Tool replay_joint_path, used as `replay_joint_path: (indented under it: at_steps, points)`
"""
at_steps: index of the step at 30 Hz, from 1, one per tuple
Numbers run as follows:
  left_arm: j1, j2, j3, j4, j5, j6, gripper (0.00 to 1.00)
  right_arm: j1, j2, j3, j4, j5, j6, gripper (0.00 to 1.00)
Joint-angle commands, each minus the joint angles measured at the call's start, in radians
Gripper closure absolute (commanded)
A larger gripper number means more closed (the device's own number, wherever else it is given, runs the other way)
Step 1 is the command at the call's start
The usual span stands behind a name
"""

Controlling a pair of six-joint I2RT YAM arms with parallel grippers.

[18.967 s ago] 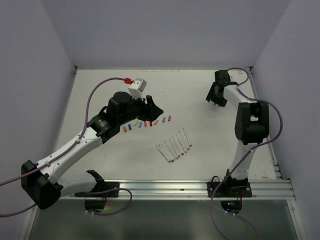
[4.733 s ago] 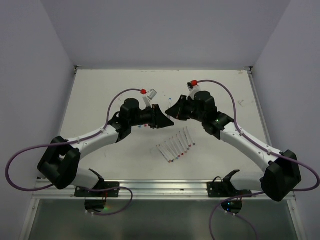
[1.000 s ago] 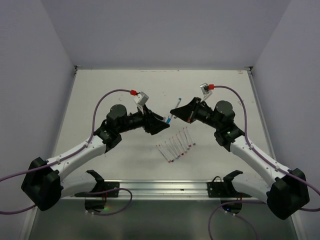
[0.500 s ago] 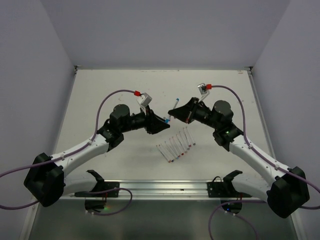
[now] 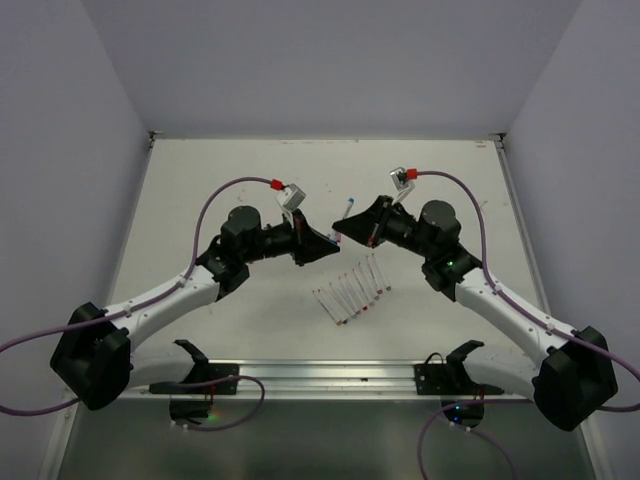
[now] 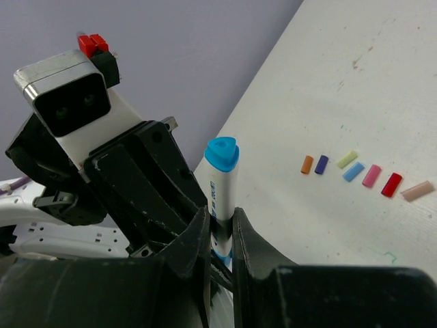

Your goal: Open the pen caps

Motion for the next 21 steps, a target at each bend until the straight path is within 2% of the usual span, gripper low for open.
replay_joint_path:
  at_steps: [1,5,9,15,21]
  points:
    - [-0.003,0.009,0.043,0.054,0.036,-0.018,1.0,0.015,0.012,0.054,0.033,0.01,-0.008,1.0]
    - [-0.003,0.002,0.01,0.131,0.096,-0.077,1.0,0.018,0.007,0.04,0.06,0.053,-0.012,1.0]
    - [-0.005,-0.056,-0.067,0.24,0.064,-0.126,1.0,0.015,-0.072,-0.039,0.195,0.215,0.021,1.0]
    - [-0.023,-0.095,-0.093,0.192,0.054,-0.084,1.0,0.001,-0.083,0.005,0.18,0.424,0.015,1.0]
    - [-0.04,-0.119,-0.115,0.208,0.077,-0.078,1.0,-0.062,-0.076,0.005,0.203,0.511,0.019,1.0]
